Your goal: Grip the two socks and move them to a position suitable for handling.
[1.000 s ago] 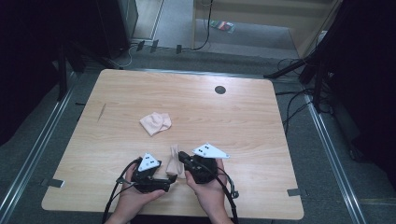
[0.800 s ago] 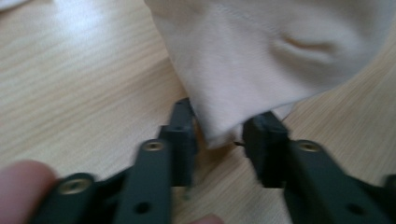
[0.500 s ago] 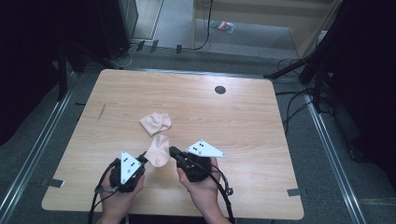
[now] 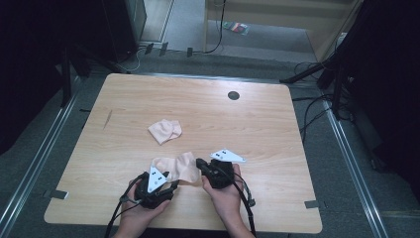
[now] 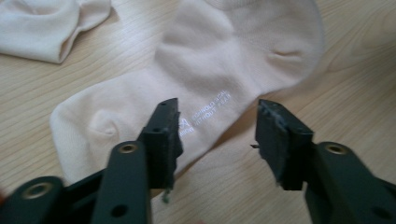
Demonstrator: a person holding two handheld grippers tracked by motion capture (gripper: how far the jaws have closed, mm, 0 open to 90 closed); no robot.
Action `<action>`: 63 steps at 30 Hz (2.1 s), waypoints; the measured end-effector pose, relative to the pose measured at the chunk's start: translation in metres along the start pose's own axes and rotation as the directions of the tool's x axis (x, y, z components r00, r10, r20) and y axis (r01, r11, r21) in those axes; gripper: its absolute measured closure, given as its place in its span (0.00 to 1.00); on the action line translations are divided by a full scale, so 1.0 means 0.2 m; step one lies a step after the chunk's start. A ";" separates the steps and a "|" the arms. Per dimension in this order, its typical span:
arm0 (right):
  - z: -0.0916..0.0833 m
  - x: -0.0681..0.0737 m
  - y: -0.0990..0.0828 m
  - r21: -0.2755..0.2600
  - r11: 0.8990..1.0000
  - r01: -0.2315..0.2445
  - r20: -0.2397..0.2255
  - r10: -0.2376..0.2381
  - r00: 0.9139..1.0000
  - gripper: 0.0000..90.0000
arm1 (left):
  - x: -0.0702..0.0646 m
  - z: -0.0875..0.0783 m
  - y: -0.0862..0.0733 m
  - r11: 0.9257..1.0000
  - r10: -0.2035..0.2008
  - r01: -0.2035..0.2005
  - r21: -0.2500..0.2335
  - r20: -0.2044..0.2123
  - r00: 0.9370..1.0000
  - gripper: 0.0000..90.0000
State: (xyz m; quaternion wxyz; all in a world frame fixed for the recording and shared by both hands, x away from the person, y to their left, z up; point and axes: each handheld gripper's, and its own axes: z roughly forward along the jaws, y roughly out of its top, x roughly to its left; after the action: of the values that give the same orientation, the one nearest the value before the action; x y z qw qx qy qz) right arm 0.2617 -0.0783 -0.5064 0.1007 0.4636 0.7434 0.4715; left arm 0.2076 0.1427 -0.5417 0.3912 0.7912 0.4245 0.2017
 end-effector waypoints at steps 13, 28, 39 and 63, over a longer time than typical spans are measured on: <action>-0.02 -0.07 -0.02 0.014 1.000 0.003 0.045 -0.003 0.999 1.00 | 0.44 -0.09 -0.02 0.946 -0.304 0.304 -0.111 0.015 0.953 0.57; -0.04 -0.08 -0.04 0.012 1.000 0.007 0.048 -0.007 0.999 1.00 | 0.40 0.04 0.03 0.958 -0.285 0.282 0.044 0.085 0.955 0.98; -0.11 -0.10 -0.05 0.014 1.000 -0.003 0.060 0.002 0.998 1.00 | 0.38 -0.07 0.03 0.965 -0.262 0.260 0.032 0.122 0.957 1.00; -0.24 -0.22 -0.15 0.117 0.993 -0.014 0.115 0.001 0.993 1.00 | 0.34 -0.09 -0.03 0.973 -0.216 0.205 0.103 0.106 0.971 1.00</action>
State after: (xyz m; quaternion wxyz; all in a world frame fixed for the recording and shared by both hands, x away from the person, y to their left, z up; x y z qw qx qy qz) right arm 0.2400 -0.1451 -0.5172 0.1139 0.4979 0.7612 0.3997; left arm 0.2304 0.2091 -0.5367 0.3979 0.7692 0.4913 0.0928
